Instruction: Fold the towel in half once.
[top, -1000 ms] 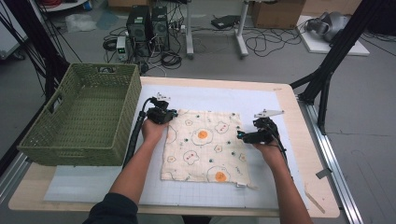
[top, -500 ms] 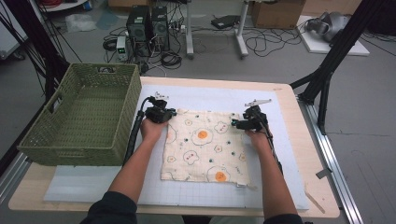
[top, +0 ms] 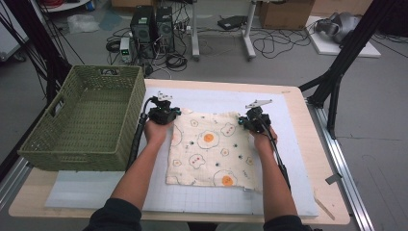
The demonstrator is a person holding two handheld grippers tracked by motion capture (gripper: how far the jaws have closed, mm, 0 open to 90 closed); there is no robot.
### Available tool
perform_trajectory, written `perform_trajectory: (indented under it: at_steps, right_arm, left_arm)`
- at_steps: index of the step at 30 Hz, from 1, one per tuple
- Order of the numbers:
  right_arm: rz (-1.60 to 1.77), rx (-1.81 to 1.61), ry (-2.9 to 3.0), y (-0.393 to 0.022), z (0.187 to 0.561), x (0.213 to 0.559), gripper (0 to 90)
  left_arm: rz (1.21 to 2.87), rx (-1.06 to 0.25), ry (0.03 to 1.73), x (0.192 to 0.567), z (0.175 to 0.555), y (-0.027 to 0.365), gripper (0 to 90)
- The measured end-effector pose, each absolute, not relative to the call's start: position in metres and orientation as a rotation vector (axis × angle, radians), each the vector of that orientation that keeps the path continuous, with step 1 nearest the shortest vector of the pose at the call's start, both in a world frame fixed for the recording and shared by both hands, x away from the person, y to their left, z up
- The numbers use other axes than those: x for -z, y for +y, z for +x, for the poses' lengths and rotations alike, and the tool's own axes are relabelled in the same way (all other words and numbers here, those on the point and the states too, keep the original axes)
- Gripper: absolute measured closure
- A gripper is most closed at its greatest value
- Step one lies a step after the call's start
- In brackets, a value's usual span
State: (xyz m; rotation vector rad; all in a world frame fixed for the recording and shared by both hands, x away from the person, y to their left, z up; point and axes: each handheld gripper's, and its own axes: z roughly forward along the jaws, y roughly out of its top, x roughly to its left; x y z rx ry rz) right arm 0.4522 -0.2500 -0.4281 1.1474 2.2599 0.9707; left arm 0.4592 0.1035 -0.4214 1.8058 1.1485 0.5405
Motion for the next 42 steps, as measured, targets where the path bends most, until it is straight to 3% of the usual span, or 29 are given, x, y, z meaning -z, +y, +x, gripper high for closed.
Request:
perform_trajectory:
  at_steps: [17,42]
  right_arm:
    - [1.029,-1.066,2.221,-0.256,0.409,0.406,86.5]
    - [0.937,-1.144,2.241,-0.266,0.330,0.417,86.4]
  left_arm:
    - [1.773,-0.479,1.047,0.406,0.427,0.111,85.8]
    - [1.790,-0.437,0.878,0.417,0.347,0.123,85.8]
